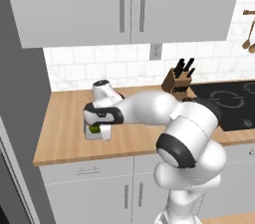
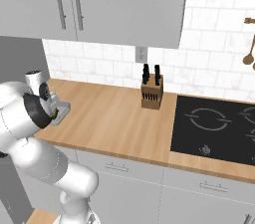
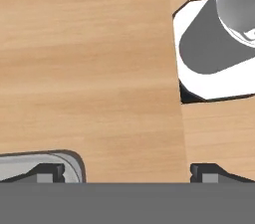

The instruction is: Take the meat container that has the steak and place it on the second highest rack of the freezer. Then take the vegetable container that has the lime and mushroom and place it on the highest rack of the freezer.

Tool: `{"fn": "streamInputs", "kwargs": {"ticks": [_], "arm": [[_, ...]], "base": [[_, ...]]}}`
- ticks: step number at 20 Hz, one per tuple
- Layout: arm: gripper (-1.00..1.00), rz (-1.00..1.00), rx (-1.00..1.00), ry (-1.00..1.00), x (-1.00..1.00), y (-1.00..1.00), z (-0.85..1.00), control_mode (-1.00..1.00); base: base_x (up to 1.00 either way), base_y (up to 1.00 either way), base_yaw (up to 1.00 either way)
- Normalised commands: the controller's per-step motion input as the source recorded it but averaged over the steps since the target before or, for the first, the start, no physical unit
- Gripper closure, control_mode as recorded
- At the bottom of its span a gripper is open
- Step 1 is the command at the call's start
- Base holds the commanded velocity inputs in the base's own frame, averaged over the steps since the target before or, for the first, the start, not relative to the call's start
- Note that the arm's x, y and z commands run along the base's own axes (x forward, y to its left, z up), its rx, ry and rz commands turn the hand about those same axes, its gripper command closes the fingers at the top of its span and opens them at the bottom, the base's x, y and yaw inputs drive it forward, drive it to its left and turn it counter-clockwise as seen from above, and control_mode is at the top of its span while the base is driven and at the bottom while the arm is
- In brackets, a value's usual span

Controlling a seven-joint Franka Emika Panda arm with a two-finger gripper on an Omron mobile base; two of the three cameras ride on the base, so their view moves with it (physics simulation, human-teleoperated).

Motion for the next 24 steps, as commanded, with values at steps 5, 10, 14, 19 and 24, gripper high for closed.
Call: {"fn": "streamInputs", "kwargs": {"ticks": [5,10,14,19,24], "arm": [[-1.0,0.0,0.0,0.0,0.3,0.2,-0.22,-1.0],[-1.0,0.0,0.0,0.0,0.29,0.2,-0.11,-1.0],[-1.0,-0.01,0.0,0.0,0.34,0.2,-0.08,-1.0],[-1.0,0.0,0.0,-0.01,0.21,0.13,-0.26,-1.0],[-1.0,-0.01,0.0,-0.07,0.0,0.02,-0.51,-1.0]], "base": [[0.0,0.0,0.0],[0.0,0.0,0.0],[0.0,0.0,0.0],[0.0,0.0,0.0],[0.0,0.0,0.0]]}}
